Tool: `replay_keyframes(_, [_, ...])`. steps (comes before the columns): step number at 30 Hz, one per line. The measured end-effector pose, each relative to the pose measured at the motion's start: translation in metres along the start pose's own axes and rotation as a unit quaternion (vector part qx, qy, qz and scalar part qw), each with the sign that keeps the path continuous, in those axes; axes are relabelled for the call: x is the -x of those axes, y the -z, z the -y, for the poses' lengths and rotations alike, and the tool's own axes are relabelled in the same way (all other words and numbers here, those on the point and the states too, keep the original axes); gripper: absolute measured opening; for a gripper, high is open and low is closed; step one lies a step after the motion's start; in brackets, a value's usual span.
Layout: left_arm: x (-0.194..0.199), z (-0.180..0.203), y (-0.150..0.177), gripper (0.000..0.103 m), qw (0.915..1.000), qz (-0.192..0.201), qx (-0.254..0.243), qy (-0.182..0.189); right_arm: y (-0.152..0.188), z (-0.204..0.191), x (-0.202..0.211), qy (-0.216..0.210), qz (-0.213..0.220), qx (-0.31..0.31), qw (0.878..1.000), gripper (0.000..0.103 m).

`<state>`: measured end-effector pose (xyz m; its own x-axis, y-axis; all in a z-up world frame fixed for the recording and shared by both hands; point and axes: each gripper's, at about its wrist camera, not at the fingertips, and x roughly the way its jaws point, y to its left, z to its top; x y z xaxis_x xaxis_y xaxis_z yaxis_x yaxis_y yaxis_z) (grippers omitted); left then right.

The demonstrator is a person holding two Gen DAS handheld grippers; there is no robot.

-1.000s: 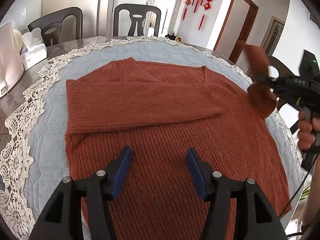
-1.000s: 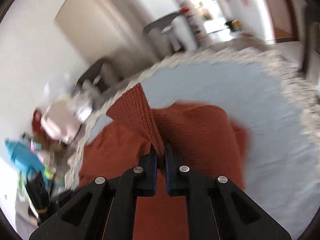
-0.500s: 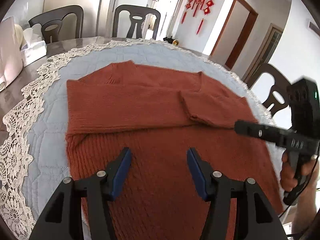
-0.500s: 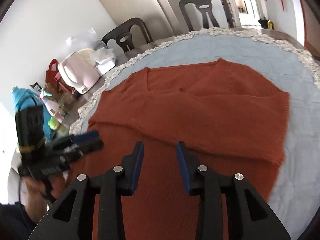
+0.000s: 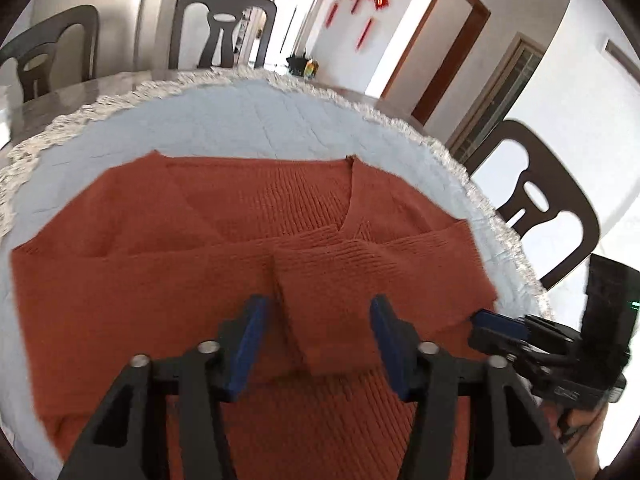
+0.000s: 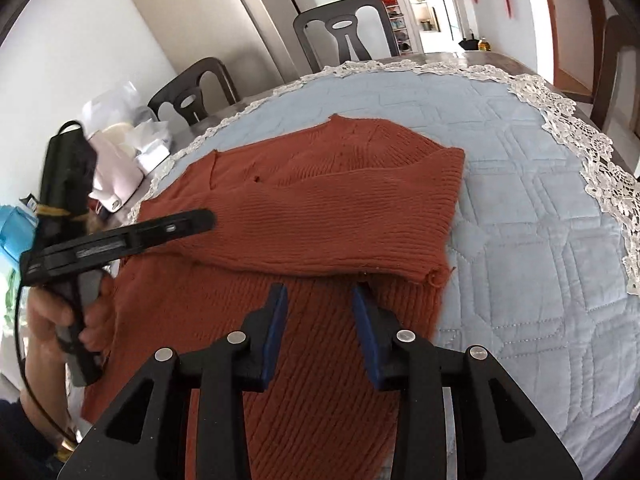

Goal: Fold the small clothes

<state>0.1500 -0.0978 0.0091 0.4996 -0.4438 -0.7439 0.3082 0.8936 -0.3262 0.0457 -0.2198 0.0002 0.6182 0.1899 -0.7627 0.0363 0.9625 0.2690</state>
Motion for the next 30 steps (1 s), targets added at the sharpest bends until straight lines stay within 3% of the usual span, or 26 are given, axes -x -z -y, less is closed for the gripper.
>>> replay_keyframes(2, [-0.006, 0.004, -0.003, 0.039, 0.9999, 0.002, -0.011, -0.008, 0.001, -0.002, -0.001, 0.003, 0.004, 0.005, 1.000, 0.035])
replay_keyframes(4, [-0.007, 0.007, -0.006, 0.008, 0.9999, -0.001, -0.013, 0.000, 0.001, -0.001, -0.001, 0.003, 0.004, 0.005, 1.000, 0.035])
replay_keyframes(5, [-0.006, 0.008, -0.007, 0.007, 0.9999, 0.000, -0.013, 0.009, 0.001, -0.001, -0.002, 0.001, 0.004, 0.003, 1.000, 0.035])
replay_keyframes(10, [0.017, 0.010, -0.016, 0.006, 0.9985, 0.045, -0.017, 0.024, 0.001, 0.003, 0.000, -0.006, 0.004, -0.002, 1.000, 0.035])
replay_keyframes(16, [-0.007, -0.016, -0.011, 0.008, 0.9998, 0.011, 0.009, -0.012, 0.001, 0.000, 0.003, 0.004, 0.002, 0.006, 1.000, 0.035])
replay_keyframes(22, [0.025, -0.010, -0.008, 0.011, 0.9980, 0.054, -0.002, -0.034, -0.013, 0.001, 0.024, 0.008, 0.052, 0.003, 0.999, 0.035])
replay_keyframes(25, [0.034, -0.001, -0.006, 0.019, 0.9976, 0.064, -0.012, -0.020, -0.019, 0.013, 0.007, 0.049, 0.028, -0.005, 0.998, 0.025])
replay_keyframes(26, [0.032, 0.002, -0.004, 0.019, 0.9980, 0.059, -0.019, -0.016, -0.018, 0.019, -0.001, 0.058, 0.014, -0.008, 0.998, 0.012])
replay_keyframes(29, [0.008, 0.005, 0.007, 0.020, 0.9991, 0.006, -0.036, -0.021, -0.020, 0.025, 0.003, 0.051, 0.018, -0.016, 0.998, 0.010])
replay_keyframes(30, [0.005, 0.005, 0.011, 0.020, 0.9989, 0.007, -0.041, -0.021, -0.021, 0.025, 0.005, 0.052, 0.020, -0.016, 0.998, 0.010])
